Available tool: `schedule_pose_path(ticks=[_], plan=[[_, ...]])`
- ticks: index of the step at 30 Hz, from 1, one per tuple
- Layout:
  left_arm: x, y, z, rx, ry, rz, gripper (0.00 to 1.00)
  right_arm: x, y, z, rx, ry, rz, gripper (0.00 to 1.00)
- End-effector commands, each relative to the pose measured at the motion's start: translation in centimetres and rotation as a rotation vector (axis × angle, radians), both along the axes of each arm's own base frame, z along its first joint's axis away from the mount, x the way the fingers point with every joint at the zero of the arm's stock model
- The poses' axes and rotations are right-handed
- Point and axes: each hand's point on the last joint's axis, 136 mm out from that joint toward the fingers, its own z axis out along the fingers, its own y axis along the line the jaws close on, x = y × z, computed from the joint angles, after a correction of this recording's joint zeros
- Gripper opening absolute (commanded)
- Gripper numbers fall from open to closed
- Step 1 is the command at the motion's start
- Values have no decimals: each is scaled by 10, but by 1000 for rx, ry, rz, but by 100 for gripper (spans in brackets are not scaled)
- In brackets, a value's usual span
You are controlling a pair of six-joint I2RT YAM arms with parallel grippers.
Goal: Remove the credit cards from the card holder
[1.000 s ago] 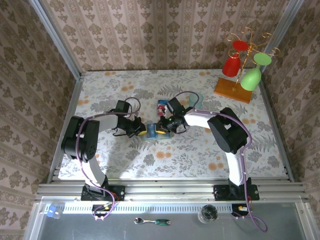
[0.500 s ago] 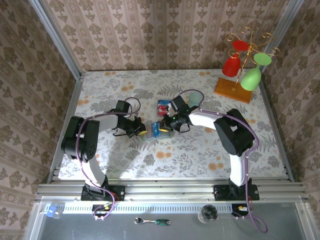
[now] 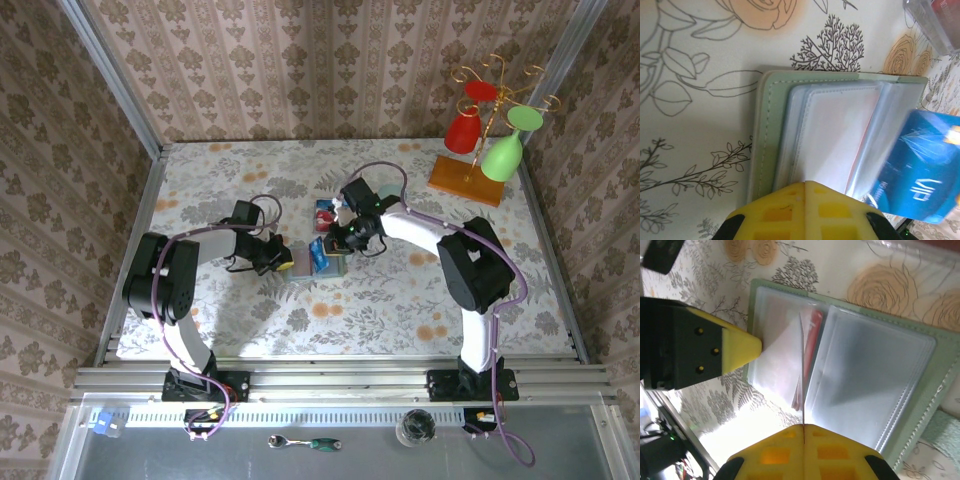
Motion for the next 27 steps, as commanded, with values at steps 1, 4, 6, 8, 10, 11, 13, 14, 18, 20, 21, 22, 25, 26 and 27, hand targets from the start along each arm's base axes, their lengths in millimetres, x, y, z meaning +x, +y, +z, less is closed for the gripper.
schedule_pose_path(ticks=[1, 4, 6, 8, 10, 11, 13, 14, 18, 20, 21, 22, 25, 26, 27], plan=[[4, -1, 18, 3, -22, 10, 2, -9, -19, 20, -114, -100, 169, 0], [7, 1, 25, 4, -40, 16, 2, -11, -32, 25, -208, -156, 295, 0], [8, 2, 28, 2, -54, 16, 3, -8, -43, 27, -284, -200, 365, 0], [10, 4, 32, 0, -71, 19, 4, -5, -53, 28, -350, -236, 431, 0], [12, 6, 34, 0, -80, 23, 4, -1, -60, 28, -403, -284, 498, 0], [13, 7, 35, -1, -82, 25, 5, 3, -62, 29, -424, -316, 531, 0], [15, 8, 37, 1, -87, 26, 5, 8, -63, 34, -444, -370, 602, 0], [16, 9, 38, 2, -90, 28, 5, 10, -63, 37, -456, -395, 639, 0], [18, 11, 42, 5, -98, 31, 5, 24, -66, 47, -522, -475, 761, 0], [17, 12, 42, 11, -98, 32, 5, 33, -69, 50, -564, -492, 798, 0], [17, 13, 42, 15, -96, 35, 5, 37, -70, 50, -583, -495, 816, 0], [16, 13, 42, 17, -95, 34, 5, 40, -70, 51, -594, -498, 830, 0], [16, 17, 42, 29, -96, 43, 5, 50, -67, 56, -603, -508, 854, 0], [16, 17, 42, 32, -95, 45, 5, 53, -64, 58, -600, -517, 859, 0], [15, 18, 42, 34, -96, 49, 5, 56, -63, 59, -595, -524, 863, 0]])
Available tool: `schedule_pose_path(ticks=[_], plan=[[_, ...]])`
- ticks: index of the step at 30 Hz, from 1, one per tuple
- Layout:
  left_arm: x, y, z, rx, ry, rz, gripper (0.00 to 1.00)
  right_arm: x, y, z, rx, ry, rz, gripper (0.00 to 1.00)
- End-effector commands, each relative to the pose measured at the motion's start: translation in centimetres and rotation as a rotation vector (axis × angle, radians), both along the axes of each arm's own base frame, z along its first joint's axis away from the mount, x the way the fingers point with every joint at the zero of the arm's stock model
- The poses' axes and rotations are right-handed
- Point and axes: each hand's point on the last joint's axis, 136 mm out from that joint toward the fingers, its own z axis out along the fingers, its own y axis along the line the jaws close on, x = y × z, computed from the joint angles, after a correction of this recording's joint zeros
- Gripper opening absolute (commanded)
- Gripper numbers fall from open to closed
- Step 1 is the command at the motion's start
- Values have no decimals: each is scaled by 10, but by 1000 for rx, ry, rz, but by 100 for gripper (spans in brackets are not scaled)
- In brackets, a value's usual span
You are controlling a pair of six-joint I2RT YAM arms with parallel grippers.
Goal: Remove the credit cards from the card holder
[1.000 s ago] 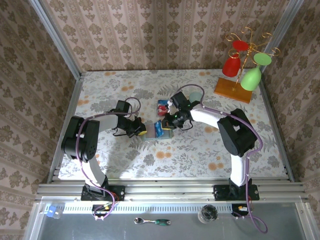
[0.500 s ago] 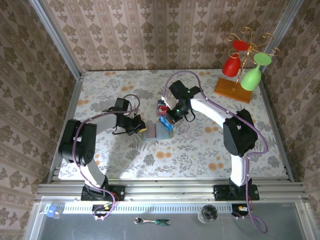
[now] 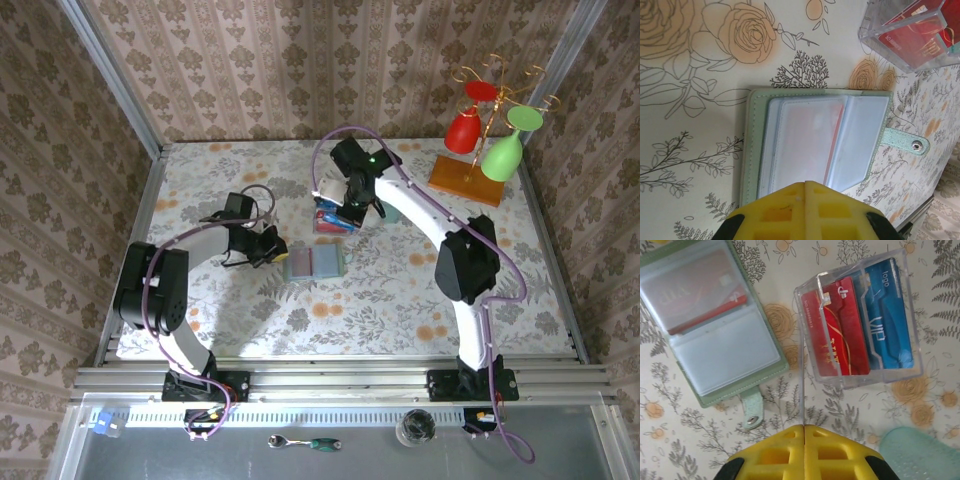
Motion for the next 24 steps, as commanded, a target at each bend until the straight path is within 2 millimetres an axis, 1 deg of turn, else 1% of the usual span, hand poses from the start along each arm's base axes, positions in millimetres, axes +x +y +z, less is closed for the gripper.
schedule_pose_path(ticks=[1, 8, 13, 19, 24], plan=[[3, 6, 13, 17, -31, 10, 5, 2, -9, -3, -74, 16, 64, 0], [-2, 9, 10, 28, -26, 21, 6, 31, -2, 5, -54, -32, 79, 0], [-5, 12, 10, 36, -24, 25, 6, 53, 0, 6, -51, -70, 73, 0], [-9, 18, 6, 36, -18, 53, 6, 71, -1, 4, -46, -99, 71, 0], [-12, 22, 6, 41, -16, 62, 6, 80, 0, -4, -45, -112, 78, 0]])
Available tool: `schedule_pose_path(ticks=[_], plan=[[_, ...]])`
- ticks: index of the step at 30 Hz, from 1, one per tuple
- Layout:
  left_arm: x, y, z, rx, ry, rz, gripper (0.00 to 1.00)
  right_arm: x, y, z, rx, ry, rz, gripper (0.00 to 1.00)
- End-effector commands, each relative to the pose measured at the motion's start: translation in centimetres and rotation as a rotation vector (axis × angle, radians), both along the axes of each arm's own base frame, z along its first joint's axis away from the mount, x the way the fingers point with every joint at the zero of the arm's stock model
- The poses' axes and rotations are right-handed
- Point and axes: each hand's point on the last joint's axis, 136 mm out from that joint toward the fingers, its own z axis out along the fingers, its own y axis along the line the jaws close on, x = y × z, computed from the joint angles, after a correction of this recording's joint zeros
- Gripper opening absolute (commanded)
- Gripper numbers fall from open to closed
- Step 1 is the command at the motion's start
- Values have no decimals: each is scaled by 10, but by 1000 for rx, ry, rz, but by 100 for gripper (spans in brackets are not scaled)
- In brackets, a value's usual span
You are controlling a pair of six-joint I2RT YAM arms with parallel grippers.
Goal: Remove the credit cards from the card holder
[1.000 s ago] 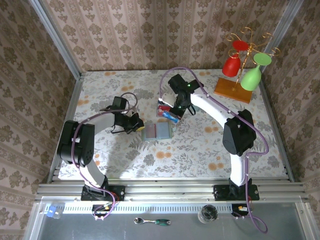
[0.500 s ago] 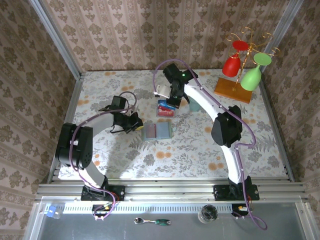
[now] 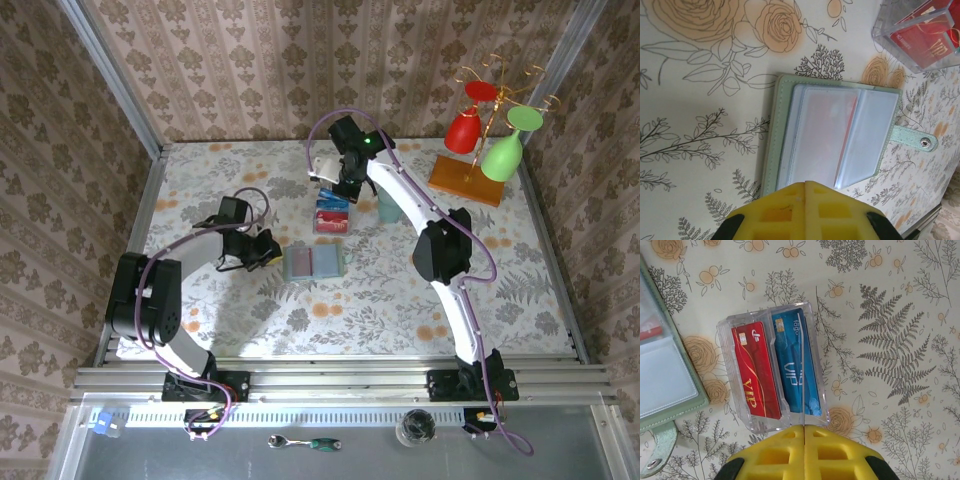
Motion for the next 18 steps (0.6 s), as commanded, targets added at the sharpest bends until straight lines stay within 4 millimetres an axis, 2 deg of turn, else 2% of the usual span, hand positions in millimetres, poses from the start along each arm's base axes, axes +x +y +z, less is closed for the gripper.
schedule_pose_path(ticks=[1, 6, 11, 18], plan=[[-3, 6, 3, 7, 1, 27, 6, 7, -4, -7, -32, -10, 14, 0], [-7, 10, 2, 16, 11, 33, 6, 11, -4, -13, -37, -15, 17, 5], [-8, 11, 0, 18, 14, 36, 6, 17, -4, -4, -31, -51, -2, 13], [-6, 9, 0, 12, 18, 32, 6, 18, -7, 6, -24, -77, -41, 18]])
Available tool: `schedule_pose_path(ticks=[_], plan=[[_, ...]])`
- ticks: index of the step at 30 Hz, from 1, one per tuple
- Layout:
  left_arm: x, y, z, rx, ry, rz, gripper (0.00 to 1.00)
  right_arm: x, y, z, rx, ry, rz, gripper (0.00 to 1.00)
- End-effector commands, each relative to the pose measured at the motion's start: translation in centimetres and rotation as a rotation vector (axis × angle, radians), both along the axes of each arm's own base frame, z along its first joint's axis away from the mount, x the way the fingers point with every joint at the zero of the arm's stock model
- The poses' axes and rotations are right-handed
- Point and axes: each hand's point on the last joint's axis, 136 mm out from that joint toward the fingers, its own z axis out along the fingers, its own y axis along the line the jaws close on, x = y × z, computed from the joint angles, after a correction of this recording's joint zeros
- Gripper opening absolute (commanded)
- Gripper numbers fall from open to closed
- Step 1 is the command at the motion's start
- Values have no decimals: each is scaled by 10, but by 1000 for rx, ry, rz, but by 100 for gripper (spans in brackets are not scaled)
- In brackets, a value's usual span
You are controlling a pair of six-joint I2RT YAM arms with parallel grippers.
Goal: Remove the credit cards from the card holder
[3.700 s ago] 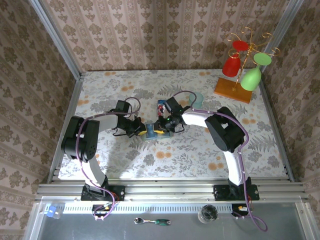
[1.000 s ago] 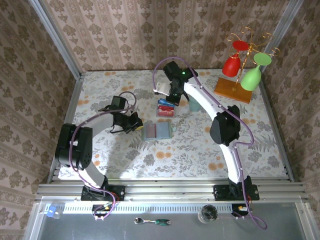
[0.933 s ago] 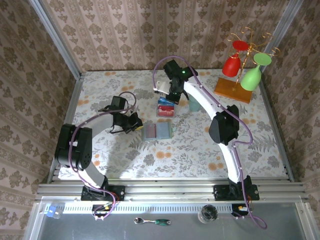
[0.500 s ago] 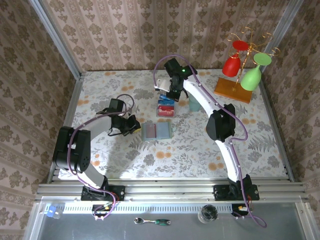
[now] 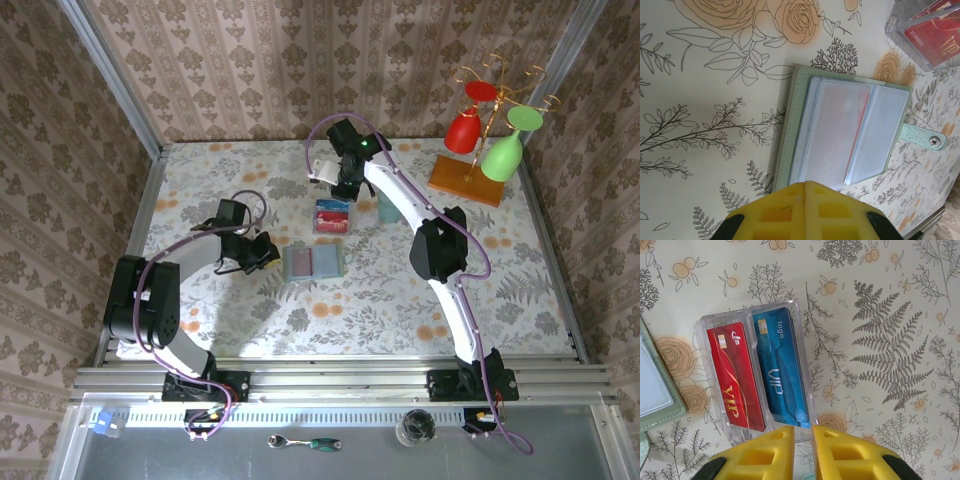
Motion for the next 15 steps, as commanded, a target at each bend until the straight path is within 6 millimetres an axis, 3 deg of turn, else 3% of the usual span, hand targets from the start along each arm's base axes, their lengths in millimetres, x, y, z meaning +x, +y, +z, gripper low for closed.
schedule_pose_path(ticks=[1, 8, 15], plan=[[-1, 3, 3, -1, 10, 20, 6, 5, -7, 21, 4, -56, -46, 18], [1, 1, 1, -6, 11, 16, 6, 2, -5, 29, 86, -49, -173, 20], [2, -5, -6, -15, 17, 5, 6, -20, 8, 37, 234, -5, -336, 22]])
